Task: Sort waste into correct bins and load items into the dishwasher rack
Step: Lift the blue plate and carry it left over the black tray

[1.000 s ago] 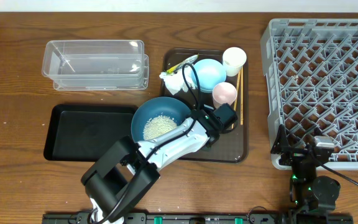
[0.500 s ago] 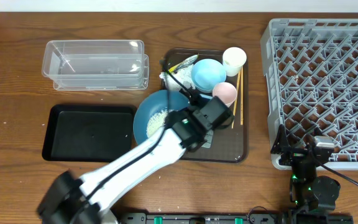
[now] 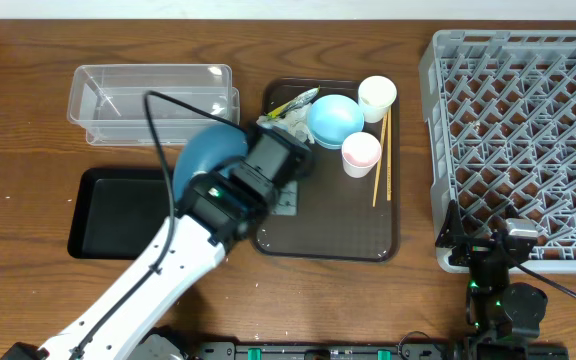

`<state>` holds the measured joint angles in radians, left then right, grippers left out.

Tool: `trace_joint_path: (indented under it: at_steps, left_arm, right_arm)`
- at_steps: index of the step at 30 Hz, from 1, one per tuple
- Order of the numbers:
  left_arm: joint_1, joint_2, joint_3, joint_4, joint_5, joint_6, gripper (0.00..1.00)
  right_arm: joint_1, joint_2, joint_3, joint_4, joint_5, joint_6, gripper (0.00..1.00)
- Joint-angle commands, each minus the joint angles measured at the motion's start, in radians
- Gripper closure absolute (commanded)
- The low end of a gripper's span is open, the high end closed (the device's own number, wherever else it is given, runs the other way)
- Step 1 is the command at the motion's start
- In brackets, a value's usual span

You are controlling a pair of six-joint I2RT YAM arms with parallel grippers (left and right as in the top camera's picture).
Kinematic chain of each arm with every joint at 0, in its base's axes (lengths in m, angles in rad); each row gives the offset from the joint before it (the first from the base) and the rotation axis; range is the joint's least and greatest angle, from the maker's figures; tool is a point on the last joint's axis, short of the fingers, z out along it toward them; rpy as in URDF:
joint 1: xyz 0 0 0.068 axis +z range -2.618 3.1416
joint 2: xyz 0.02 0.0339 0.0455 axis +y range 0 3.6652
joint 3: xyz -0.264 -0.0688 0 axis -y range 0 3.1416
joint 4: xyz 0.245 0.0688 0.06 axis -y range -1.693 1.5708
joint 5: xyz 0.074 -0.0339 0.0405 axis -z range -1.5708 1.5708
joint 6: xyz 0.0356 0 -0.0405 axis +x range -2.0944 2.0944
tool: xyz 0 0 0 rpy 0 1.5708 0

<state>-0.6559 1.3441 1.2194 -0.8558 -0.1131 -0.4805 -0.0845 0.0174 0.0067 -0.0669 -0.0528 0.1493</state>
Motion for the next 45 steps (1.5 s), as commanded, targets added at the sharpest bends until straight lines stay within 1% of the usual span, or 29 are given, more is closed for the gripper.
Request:
trace_joint_path:
  at_steps: [1,7,10,13,17,21,25,33,45]
  left_arm:
    - [0.082,-0.011,-0.002,-0.003,0.05,0.058,0.94]
    - [0.214,-0.01,-0.019,-0.004,0.068,0.062,0.94]
    - [0.287,-0.005,-0.023,-0.003,0.123,0.062,0.94]
    - [0.358,0.004,-0.023,0.004,0.202,0.069,0.94]
    - [0.452,0.006,-0.023,0.015,0.347,0.114,0.94]
    - [0.543,0.006,-0.023,0.018,0.473,0.132,0.94]
    - [0.608,0.006,-0.024,0.02,0.573,0.149,0.94]
    - [0.651,0.008,-0.025,0.02,0.682,0.17,0.94]
    - [0.651,0.008,-0.081,0.037,0.686,0.167,0.94]
  right_arm:
    - [0.026,-0.005,-0.001,-0.004,-0.006,0.007,0.01]
    - [0.026,-0.005,-0.001,-0.004,-0.006,0.007,0.01]
    - [0.026,-0.005,-0.001,-0.004,-0.006,0.007,0.01]
    - [0.026,-0.005,-0.001,-0.004,-0.006,0.007,0.01]
    - [0.026,-0.005,-0.001,-0.004,-0.006,0.007,0.01]
    - [0.026,-0.005,-0.001,-0.004,-0.006,0.007,0.01]
    - [0.026,-0.005,-0.001,-0.004,-0.006,0.007,0.01]
    - [0.026,-0.005,-0.001,-0.004,-0.006,0.007,0.01]
    - [0.026,-0.005,-0.001,-0.004,-0.006,0.007,0.01]
